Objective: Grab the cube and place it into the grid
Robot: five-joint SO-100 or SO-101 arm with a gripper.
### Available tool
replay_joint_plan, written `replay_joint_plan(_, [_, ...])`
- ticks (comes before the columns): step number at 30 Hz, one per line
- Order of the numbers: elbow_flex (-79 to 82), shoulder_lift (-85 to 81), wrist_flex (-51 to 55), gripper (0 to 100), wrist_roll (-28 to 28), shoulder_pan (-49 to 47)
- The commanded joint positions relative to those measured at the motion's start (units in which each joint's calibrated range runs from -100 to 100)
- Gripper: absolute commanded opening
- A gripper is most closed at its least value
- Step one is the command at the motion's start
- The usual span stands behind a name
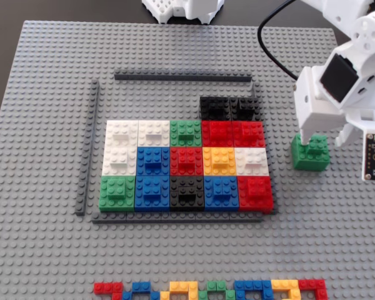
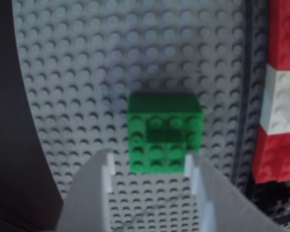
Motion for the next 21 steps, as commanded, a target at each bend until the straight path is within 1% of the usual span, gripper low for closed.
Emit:
replay_joint_plan(1, [0.09,-1.65,-0.76,17,-0.34,0.35])
replay_joint_plan(11, [-0.09,-1.57,-0.71,11,-0.34,0.42])
replay_joint_plan(14, [-0.18,-1.65,-0.61,6,-0.49,0.50])
replay_joint_plan(21, [-0.81,-3.03,-0.12,3,-0.63,0.50])
